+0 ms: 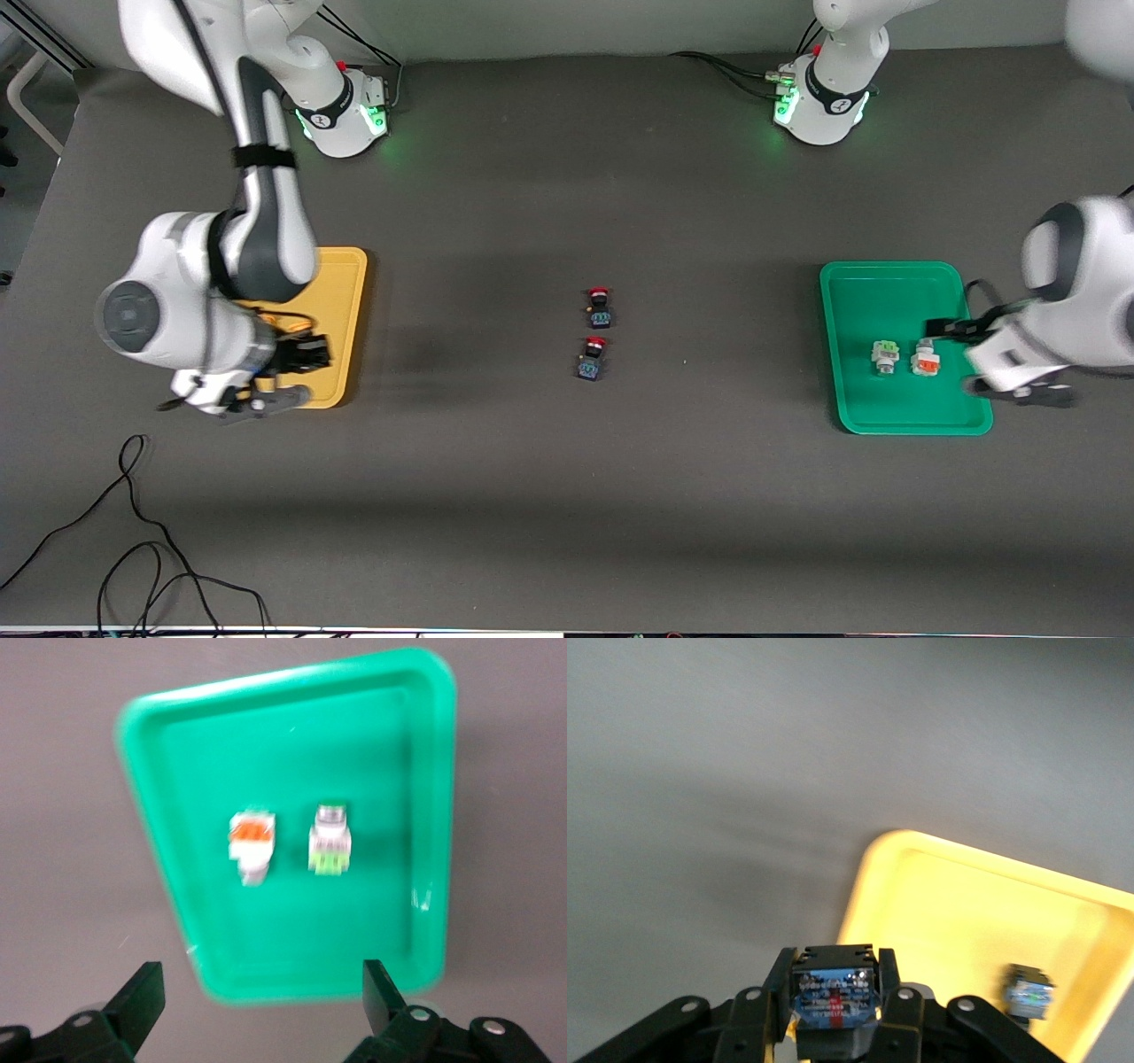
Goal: Place green and yellow buttons in trays
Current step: 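Open the right gripper in the yellow tray while the left gripper retracts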
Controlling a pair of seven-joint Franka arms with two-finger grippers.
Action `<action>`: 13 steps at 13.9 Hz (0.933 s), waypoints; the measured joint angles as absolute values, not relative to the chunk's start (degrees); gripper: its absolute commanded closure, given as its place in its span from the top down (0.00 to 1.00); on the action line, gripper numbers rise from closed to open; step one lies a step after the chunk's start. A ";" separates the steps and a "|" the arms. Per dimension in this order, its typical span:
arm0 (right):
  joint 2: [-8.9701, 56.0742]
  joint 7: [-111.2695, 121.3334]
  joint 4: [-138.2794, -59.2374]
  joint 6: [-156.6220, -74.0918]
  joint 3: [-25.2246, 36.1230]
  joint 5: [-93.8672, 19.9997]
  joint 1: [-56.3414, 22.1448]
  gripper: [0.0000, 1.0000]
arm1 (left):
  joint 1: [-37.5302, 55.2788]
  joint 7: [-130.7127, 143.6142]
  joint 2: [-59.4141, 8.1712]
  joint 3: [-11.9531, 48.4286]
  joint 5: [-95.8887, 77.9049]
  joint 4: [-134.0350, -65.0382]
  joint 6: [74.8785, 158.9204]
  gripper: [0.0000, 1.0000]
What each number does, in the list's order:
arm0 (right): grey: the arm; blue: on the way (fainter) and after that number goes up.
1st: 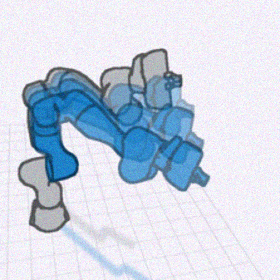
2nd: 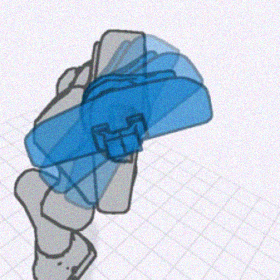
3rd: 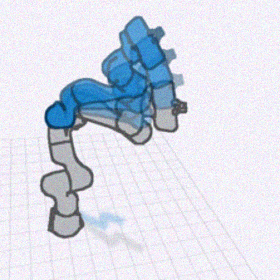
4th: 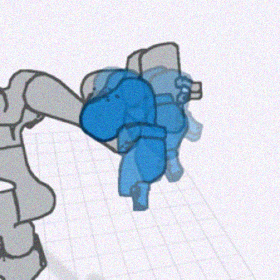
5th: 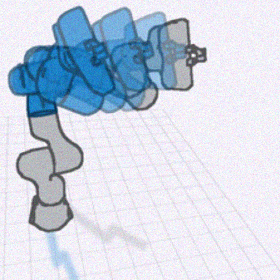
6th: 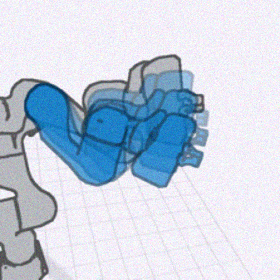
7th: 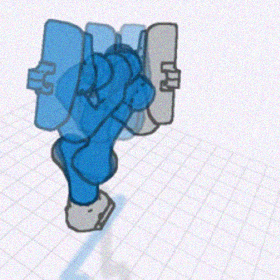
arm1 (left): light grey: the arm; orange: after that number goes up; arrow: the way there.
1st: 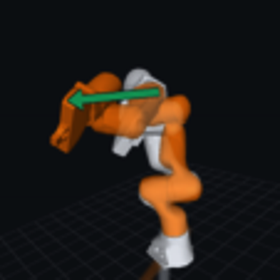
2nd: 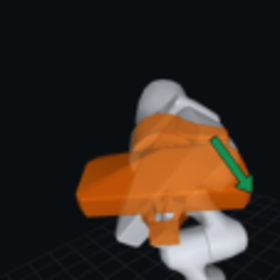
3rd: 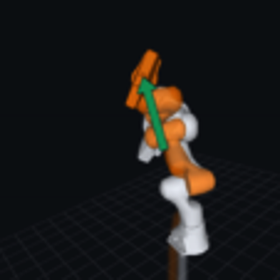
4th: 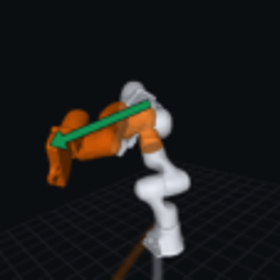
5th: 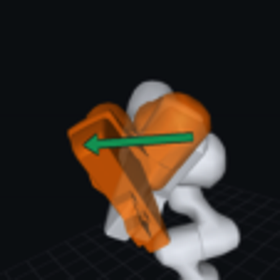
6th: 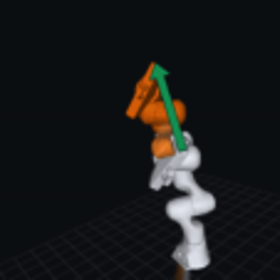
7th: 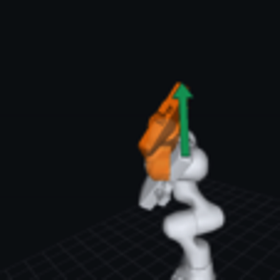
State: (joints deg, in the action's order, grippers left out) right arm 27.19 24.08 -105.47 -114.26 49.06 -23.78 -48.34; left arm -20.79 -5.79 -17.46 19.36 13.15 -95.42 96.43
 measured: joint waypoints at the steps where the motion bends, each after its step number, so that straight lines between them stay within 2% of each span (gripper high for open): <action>1: 27.24 26.77 -109.34 -118.40 49.73 -25.07 -48.21 0.16 | -20.78 -5.79 -16.08 20.18 12.94 -90.76 90.55 1.00; 3: 27.74 31.05 -117.28 -126.29 49.66 -29.66 -48.45 0.16 | -20.75 -5.78 -14.58 22.33 12.71 -81.86 81.23 1.00; 5: 29.50 35.30 -122.33 -130.28 49.48 -34.62 -49.11 0.17 | -20.69 -5.30 -14.31 24.45 12.68 -75.02 75.77 1.00; 6: 30.94 37.05 -123.37 -131.31 49.38 -36.74 -49.28 0.25 | -20.68 -4.90 -14.32 25.06 12.68 -73.15 74.13 1.00; 8: 33.68 38.37 -123.62 -131.82 49.30 -39.23 -49.41 0.99 | -20.62 -4.66 -14.34 25.31 12.59 -72.13 72.72 1.00; 13: 34.25 37.87 -121.97 -131.80 49.70 -40.23 -49.83 1.00 | -20.47 -4.61 -14.80 25.32 11.30 -72.13 72.76 1.00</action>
State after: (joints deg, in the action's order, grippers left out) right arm 34.25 37.87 -121.97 -131.80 49.70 -40.23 -49.83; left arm -20.47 -4.61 -14.80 25.32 11.30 -72.13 72.76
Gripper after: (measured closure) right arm 0.137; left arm 0.000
